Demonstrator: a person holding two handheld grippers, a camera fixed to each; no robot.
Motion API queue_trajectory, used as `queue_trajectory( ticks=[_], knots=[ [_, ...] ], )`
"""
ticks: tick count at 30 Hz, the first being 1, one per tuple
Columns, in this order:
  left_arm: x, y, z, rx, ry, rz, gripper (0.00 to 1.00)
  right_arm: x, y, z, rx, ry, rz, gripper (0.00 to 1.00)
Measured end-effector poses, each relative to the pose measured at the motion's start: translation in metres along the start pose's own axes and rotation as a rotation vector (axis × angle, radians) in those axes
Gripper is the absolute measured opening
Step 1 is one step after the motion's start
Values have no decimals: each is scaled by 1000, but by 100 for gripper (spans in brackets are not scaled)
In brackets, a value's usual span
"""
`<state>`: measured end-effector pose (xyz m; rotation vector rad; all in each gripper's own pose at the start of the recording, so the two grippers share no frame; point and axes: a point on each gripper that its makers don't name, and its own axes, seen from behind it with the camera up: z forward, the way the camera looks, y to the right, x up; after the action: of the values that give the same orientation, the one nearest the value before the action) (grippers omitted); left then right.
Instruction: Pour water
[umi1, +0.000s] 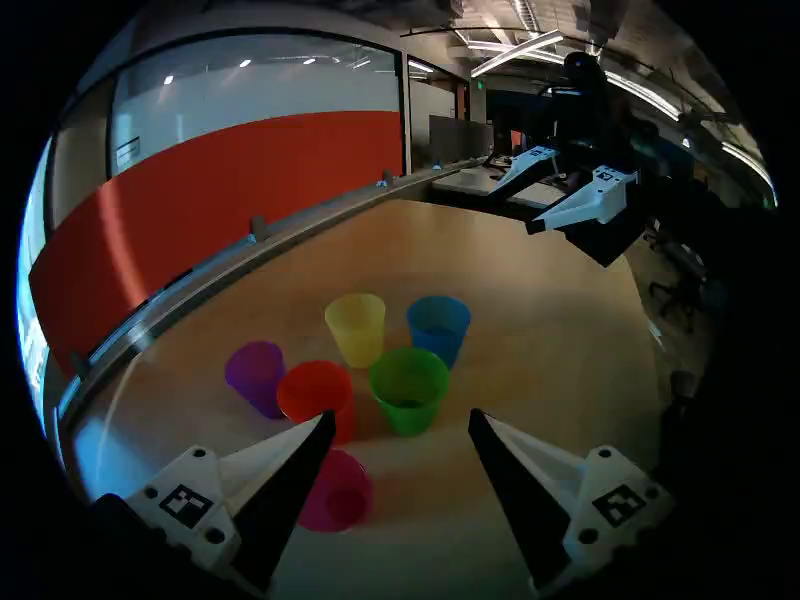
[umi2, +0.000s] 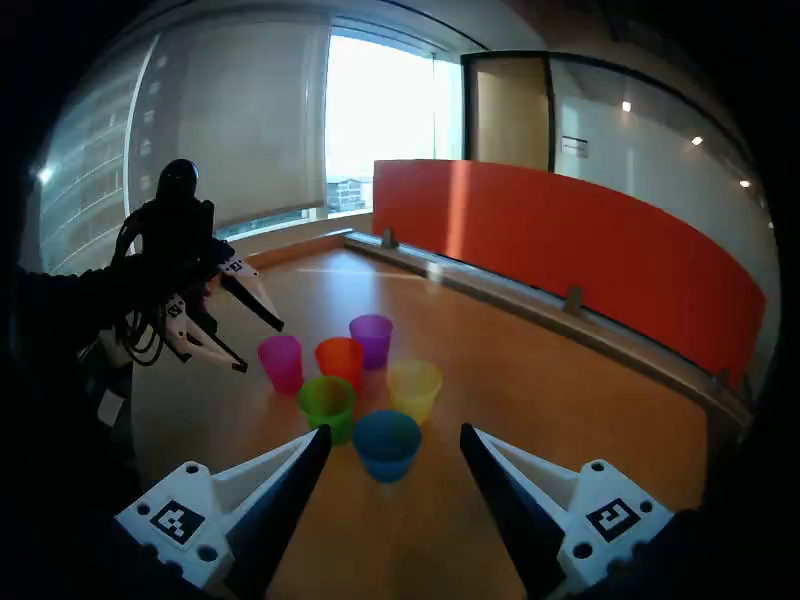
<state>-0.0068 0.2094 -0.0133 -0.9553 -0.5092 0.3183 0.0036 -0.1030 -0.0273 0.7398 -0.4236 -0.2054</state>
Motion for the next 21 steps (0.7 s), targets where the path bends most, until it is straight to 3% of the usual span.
queue_trajectory(
  ticks=[21],
  knots=[
    [-18,2,44,-23,-96,-10,99,-3,6,13,16,-6,-5,100]
  ],
)
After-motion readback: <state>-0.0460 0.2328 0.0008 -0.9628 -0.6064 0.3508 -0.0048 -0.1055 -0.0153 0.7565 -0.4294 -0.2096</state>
